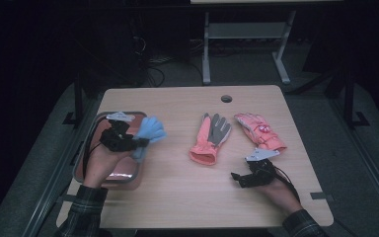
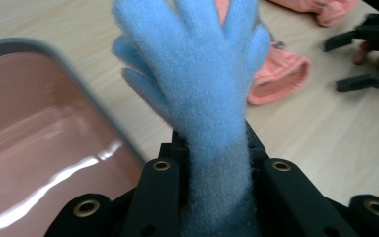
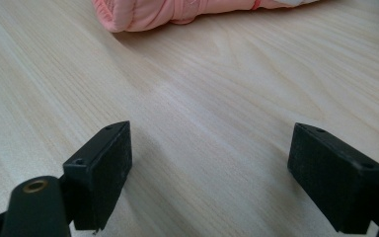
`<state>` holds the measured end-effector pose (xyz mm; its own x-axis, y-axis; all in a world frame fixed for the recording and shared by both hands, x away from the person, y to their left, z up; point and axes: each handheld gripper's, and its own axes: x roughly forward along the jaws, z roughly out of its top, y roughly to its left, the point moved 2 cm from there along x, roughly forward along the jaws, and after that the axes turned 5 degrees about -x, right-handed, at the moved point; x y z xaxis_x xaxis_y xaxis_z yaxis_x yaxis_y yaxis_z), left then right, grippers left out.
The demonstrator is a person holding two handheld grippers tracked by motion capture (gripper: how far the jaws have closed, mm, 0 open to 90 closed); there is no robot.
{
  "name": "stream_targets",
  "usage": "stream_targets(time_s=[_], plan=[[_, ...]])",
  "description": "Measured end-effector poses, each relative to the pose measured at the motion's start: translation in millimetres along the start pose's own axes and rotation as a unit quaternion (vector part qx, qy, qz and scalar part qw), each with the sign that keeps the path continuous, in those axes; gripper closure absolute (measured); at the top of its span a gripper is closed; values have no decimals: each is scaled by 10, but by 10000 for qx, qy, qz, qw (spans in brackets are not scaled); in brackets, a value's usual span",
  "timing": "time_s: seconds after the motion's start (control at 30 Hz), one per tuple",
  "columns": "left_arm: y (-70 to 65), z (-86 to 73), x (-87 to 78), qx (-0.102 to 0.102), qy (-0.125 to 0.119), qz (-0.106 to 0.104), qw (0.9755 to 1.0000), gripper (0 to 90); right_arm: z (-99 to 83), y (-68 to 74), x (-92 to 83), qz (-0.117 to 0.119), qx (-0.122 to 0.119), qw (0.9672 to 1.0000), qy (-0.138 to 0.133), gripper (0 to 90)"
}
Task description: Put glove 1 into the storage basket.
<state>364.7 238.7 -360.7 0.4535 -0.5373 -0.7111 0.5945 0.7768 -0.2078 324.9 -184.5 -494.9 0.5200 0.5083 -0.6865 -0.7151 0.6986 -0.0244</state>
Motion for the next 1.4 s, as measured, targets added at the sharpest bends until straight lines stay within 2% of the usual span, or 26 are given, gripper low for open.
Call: stream_targets(time_s=[0.07, 0.17, 0.33, 0.53, 0.77, 1.0, 1.07, 1.13, 1.2, 1.33, 1.4], plan=[[92, -22, -23, -87, -25, 104, 9999, 757, 0, 0, 0, -2, 0, 10000, 0, 165], [224, -59, -33, -186, -34, 380, 9991, 757, 0, 1, -1, 0, 11, 10000, 4, 165], [446, -163, 25, -424, 120, 643, 9970, 755, 0, 1, 0, -1, 2, 10000, 2, 165], [667, -260, 167, -662, 301, 738, 9946, 753, 0, 1, 0, -1, 4, 10000, 3, 165], [852, -367, 343, -917, 601, 834, 9905, 745, 0, 0, 0, -2, 0, 10000, 1, 165], [958, -441, 457, -1003, 880, 879, 9872, 722, 0, -2, 1, -12, -15, 10000, -7, 165], [965, -453, 481, -1041, 942, 888, 9861, 682, 0, -2, 1, -12, -16, 10000, -7, 165], [973, -461, 501, -1044, 998, 931, 9851, 590, 1, -2, 1, -13, -14, 10000, -11, 165], [981, -464, 512, -1038, 1005, 912, 9853, 502, 0, -2, 1, -13, -16, 10000, -12, 165], [983, -463, 514, -1069, 933, 1022, 9846, 284, 1, -3, 2, -12, -21, 10000, -14, 165], [983, -450, 481, -1120, 835, 1070, 9844, 224, 1, -2, 2, -12, -18, 10000, -13, 165]])
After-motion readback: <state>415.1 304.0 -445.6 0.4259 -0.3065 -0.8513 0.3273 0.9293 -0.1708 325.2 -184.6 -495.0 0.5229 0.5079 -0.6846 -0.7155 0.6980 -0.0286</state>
